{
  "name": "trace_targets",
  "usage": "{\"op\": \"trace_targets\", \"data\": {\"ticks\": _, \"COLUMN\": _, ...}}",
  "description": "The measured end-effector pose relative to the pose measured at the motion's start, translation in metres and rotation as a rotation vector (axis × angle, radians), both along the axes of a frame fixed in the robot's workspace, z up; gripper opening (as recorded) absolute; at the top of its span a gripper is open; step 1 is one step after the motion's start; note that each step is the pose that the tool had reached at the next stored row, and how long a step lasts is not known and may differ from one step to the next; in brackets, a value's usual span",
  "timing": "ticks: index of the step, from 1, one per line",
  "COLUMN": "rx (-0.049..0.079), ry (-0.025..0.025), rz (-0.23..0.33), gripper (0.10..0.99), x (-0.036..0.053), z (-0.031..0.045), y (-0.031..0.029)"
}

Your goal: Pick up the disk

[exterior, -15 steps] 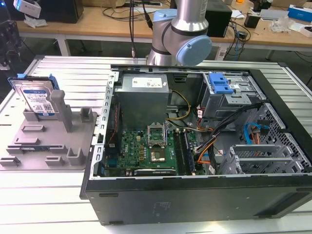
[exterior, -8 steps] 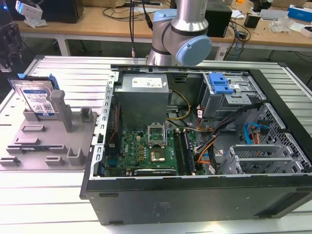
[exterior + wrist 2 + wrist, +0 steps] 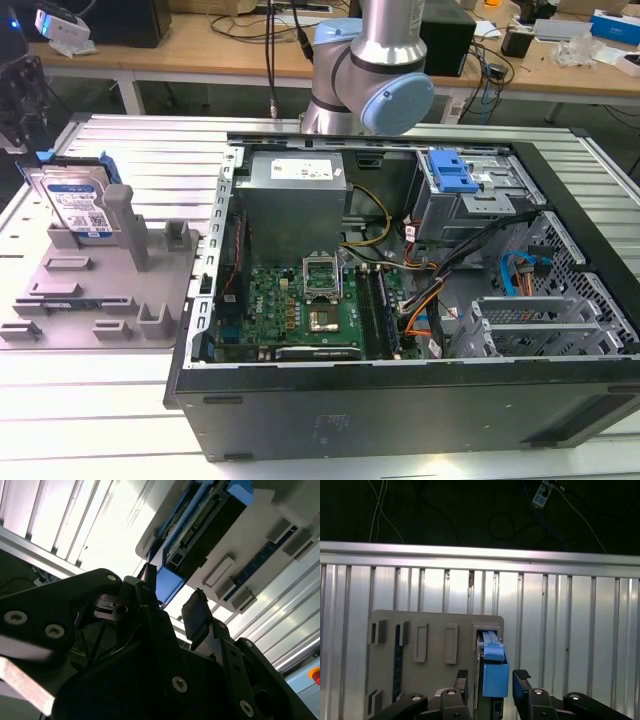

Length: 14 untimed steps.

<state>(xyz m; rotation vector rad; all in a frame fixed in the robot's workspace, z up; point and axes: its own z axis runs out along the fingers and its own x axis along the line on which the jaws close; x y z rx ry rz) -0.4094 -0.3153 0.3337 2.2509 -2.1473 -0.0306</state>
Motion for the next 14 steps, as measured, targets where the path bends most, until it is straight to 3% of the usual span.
{"op": "trace_targets", "data": {"ticks": 14, "rx": -0.001, "ry": -0.0002, "rz": 0.0, "gripper": 0.482, "x": -0.0014, "z": -0.0119, "y": 0.0013}}
